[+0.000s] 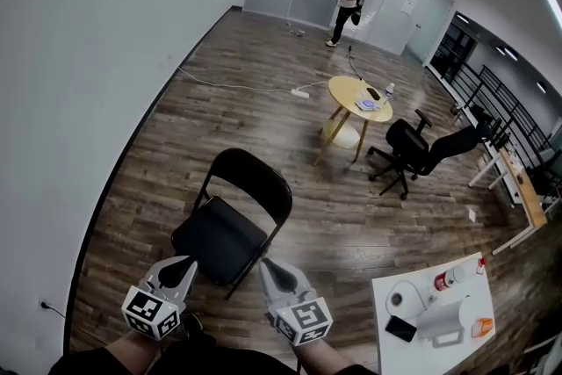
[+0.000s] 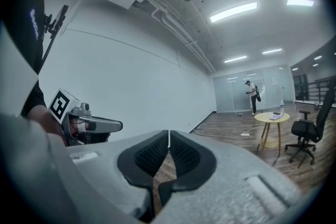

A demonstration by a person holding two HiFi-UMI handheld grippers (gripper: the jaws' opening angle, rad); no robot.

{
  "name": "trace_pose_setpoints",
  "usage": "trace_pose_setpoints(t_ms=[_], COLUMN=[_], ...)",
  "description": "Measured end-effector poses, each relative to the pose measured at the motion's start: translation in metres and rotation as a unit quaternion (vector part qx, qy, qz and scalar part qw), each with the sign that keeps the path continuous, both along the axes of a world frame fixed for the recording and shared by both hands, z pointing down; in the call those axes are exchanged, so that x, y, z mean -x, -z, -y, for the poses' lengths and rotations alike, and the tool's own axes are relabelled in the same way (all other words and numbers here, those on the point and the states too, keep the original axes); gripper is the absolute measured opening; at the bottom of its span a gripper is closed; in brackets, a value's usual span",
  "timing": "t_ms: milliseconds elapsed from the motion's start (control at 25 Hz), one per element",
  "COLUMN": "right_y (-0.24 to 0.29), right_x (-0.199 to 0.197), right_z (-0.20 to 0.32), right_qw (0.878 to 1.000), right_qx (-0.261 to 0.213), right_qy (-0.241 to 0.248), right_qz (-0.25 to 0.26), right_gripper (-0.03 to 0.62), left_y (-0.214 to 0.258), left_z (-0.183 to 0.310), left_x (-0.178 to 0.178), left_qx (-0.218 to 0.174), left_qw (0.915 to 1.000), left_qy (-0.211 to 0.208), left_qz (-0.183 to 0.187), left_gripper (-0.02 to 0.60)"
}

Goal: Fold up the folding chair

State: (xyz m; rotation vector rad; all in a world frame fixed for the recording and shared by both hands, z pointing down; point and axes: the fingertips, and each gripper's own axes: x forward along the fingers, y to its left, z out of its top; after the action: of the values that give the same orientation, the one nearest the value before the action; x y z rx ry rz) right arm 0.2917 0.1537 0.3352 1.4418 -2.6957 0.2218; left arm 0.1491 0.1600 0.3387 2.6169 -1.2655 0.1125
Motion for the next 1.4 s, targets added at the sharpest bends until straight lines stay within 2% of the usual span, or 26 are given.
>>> trace_pose_setpoints(t_ms=[120, 480, 840, 1120, 1400], right_y=[-0.004, 0.000, 0.000, -0.016, -0.033], right_x=[0.009, 0.044, 0.050, 0.036, 0.011], right_z=[0.017, 0.070, 0.112, 0.152, 0.197], right_qw=[1.000, 1.000, 0.999, 1.000, 0.998], right_qx=[0.011, 0.007, 0.005, 0.012, 0.033], right_qy=[-0.011, -0.025, -0.022, 0.002, 0.050], right_qz=[0.000, -0.017, -0.028, -0.015, -0.007], right_gripper=[0.008, 0.011, 0.017, 0.020, 0.025], left_y=[-0.010, -0.011, -0.029, -0.041, -0.065], left_z=[0.016, 0.074, 0.106, 0.132, 0.163], left_x=[0.014, 0.058, 0.073, 0.067, 0.060], left_qx=[0.010, 0.007, 0.026, 0.036, 0.065], left_qw=[0.9999, 0.9999, 0.9996, 0.9987, 0.9925], left_qy=[-0.006, -0.003, 0.004, 0.036, 0.102], left_qz=[-0.004, -0.010, -0.009, 0.003, 0.020], left_gripper=[0.029, 0.035, 0.041, 0.046, 0.046])
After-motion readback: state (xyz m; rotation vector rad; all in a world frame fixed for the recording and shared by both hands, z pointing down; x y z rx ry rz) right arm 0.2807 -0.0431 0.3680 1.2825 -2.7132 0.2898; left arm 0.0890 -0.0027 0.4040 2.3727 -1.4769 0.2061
